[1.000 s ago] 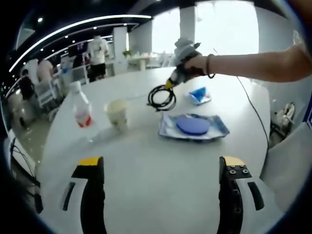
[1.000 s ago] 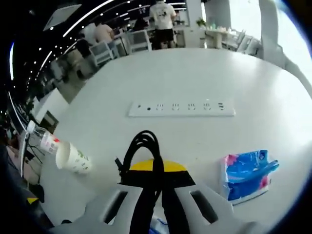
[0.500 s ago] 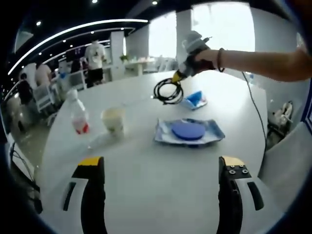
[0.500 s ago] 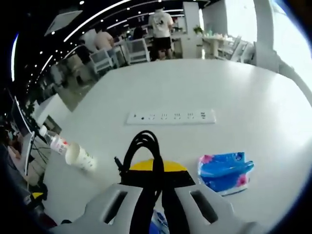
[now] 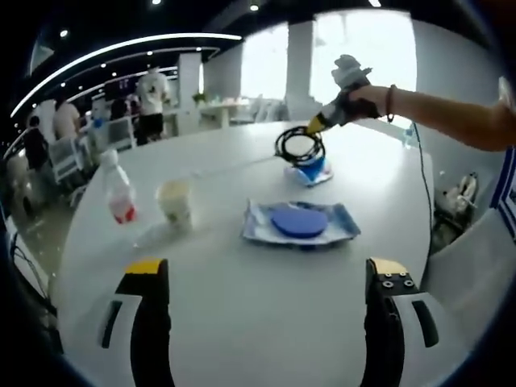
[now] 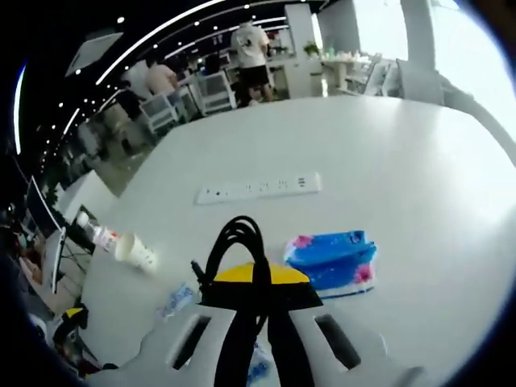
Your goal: Arrange the tabletop items into an orderly group along one side of the table until the central work area is clear of visible clutter.
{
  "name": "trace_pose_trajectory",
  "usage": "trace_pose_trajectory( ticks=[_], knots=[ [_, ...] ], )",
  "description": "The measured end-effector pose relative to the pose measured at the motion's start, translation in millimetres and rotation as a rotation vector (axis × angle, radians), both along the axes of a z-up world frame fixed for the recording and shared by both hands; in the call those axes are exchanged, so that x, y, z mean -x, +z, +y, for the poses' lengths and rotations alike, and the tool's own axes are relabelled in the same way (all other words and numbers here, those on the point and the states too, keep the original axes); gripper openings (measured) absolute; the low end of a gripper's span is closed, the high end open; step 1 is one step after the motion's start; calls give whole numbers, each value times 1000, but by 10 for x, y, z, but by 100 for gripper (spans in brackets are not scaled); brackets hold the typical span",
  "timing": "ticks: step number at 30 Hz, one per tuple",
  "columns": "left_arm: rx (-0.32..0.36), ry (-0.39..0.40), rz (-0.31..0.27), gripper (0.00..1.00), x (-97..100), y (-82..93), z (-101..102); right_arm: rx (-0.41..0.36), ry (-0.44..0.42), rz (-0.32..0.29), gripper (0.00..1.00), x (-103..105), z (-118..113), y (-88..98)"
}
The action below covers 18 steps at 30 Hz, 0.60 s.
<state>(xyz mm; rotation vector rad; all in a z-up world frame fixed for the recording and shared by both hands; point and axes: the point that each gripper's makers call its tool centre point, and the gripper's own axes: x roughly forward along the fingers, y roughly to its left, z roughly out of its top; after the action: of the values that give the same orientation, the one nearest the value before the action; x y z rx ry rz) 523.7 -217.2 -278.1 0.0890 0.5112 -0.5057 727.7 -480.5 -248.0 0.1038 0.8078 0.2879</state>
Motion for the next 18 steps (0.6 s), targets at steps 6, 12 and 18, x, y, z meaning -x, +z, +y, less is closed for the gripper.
trace_pose_trajectory(
  ticks=[6, 12, 18],
  knots=[
    [-2, -9, 1, 99, -2, 0, -19, -5, -22, 15, 2, 192, -214, 1],
    [-2, -12, -5, 99, -12, 17, -33, -34, -41, 24, 2, 367, -372, 14],
    [-4, -11, -4, 99, -13, 12, -36, -17, -44, 37, 2, 501, -506, -50]
  ],
)
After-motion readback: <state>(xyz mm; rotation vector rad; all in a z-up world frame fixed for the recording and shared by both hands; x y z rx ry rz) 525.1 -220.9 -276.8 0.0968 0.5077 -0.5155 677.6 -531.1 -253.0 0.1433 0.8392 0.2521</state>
